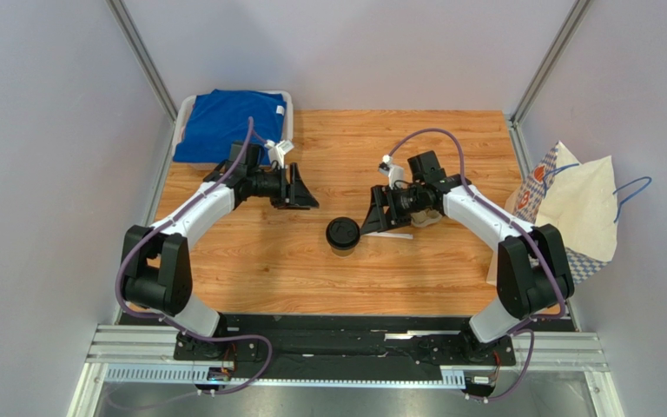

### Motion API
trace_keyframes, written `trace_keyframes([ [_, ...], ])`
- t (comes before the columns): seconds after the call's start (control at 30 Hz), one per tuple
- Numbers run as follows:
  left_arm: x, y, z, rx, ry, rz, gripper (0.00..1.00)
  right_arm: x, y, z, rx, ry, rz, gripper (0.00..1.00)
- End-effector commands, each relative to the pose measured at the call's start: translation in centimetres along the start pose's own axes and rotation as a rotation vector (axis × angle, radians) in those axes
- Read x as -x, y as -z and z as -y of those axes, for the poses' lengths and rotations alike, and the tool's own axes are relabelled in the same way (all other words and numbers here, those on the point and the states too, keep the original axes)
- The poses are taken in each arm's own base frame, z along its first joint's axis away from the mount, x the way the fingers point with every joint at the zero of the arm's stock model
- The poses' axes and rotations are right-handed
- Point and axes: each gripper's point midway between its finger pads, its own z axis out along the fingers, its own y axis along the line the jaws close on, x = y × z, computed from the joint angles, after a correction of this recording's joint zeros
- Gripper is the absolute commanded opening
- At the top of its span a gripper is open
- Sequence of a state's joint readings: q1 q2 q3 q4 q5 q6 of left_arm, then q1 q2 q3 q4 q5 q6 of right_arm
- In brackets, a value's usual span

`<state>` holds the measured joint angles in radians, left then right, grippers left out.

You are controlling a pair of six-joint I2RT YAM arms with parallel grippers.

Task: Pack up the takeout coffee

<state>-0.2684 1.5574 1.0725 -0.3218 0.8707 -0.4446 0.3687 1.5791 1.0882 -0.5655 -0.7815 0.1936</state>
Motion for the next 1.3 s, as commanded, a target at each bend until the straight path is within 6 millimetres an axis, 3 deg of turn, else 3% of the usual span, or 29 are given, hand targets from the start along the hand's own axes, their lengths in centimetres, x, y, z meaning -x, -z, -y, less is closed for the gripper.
trace_keyframes([
  [0.0,2.2,3.1,1.1,-0.031,-0.106,0.101,0.61,0.8,1.5,0.7,-0.079,0.397,0.024,0.82],
  [0.17,3.9,5.8,1.0,-0.005,-0.135,0.191,0.63,0.0,0.5,1.4,-0.099,0.749,0.004,0.84],
  [0.37,5.6,8.5,0.1,0.021,-0.11,0.271,0.62,-1.2,-2.5,1.6,-0.081,0.911,-0.077,0.83],
  [0.57,6.4,10.5,0.0,0.041,-0.119,0.326,0.63,-2.2,-4.7,0.7,-0.054,0.94,-0.111,0.82],
  [0.77,6.7,11.3,-0.2,0.039,-0.106,0.345,0.63,-1.7,-6.9,0.0,-0.066,0.923,-0.101,0.8],
  [1.0,6.9,12.2,-0.5,0.05,-0.106,0.37,0.63,-0.3,-8.8,-0.4,-0.086,0.858,-0.071,0.76],
  [1.27,7.1,13.2,-1.3,0.064,-0.081,0.399,0.63,3.0,-11.3,-1.8,-0.115,0.768,0.008,0.75],
])
